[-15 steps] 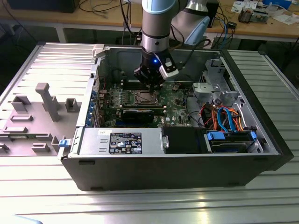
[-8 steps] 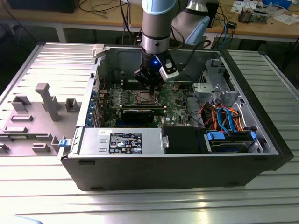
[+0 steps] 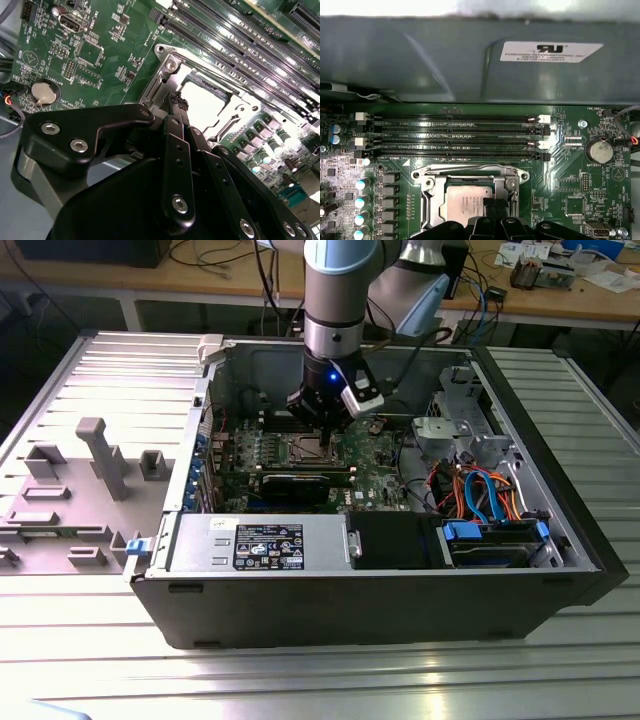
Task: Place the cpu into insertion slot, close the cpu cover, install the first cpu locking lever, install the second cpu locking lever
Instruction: 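Install the second cpu locking lever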
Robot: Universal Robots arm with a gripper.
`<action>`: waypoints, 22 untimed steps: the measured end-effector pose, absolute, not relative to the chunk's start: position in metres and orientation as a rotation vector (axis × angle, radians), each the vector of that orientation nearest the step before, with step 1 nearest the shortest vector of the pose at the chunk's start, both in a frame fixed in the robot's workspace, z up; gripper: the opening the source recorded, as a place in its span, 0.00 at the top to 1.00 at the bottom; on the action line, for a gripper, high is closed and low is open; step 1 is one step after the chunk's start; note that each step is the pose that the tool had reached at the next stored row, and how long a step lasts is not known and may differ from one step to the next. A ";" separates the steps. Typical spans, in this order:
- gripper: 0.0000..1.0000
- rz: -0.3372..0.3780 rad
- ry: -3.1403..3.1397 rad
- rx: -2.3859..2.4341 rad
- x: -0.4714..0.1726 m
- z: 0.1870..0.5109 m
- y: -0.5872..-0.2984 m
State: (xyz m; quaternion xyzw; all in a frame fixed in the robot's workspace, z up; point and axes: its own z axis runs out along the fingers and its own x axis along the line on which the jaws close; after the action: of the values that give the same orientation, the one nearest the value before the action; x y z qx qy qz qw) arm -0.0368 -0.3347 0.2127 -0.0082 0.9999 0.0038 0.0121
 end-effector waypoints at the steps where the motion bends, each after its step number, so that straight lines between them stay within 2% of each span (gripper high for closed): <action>1: 0.89 0.012 3.117 -0.025 -0.037 0.213 -0.335; 22: 0.89 -0.018 3.117 -0.026 -0.037 0.221 -0.344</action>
State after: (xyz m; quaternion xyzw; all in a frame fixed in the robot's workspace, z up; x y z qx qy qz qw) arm -0.0367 -0.3440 0.2207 -0.0083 0.9999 -0.0056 0.0121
